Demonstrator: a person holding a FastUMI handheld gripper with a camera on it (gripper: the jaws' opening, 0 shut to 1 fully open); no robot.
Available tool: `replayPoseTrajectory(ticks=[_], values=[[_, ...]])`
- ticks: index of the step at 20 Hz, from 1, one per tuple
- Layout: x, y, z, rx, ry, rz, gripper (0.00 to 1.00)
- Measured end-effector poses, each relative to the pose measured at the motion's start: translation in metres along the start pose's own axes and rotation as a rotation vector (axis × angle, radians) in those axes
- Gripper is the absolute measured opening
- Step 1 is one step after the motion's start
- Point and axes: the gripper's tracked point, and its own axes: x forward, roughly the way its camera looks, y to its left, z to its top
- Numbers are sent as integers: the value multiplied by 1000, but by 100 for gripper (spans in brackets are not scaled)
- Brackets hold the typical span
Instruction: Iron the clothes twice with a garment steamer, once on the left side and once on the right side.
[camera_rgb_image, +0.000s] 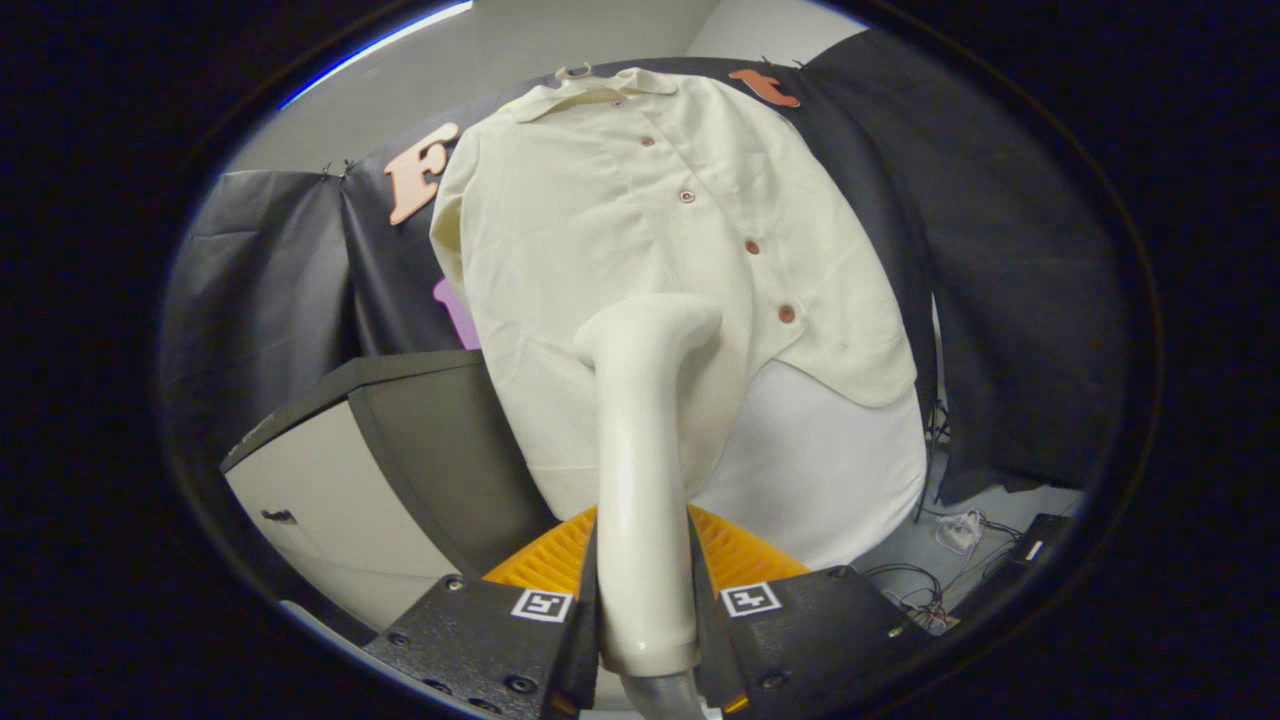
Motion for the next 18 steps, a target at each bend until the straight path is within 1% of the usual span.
replayPoseTrajectory(ticks=[5, 9, 18], values=[[-10, -13, -32, 21, 57, 5, 40], [-18, -20, -42, 43, 64, 11, 40], [-54, -19, -9, 51, 7, 47, 40]])
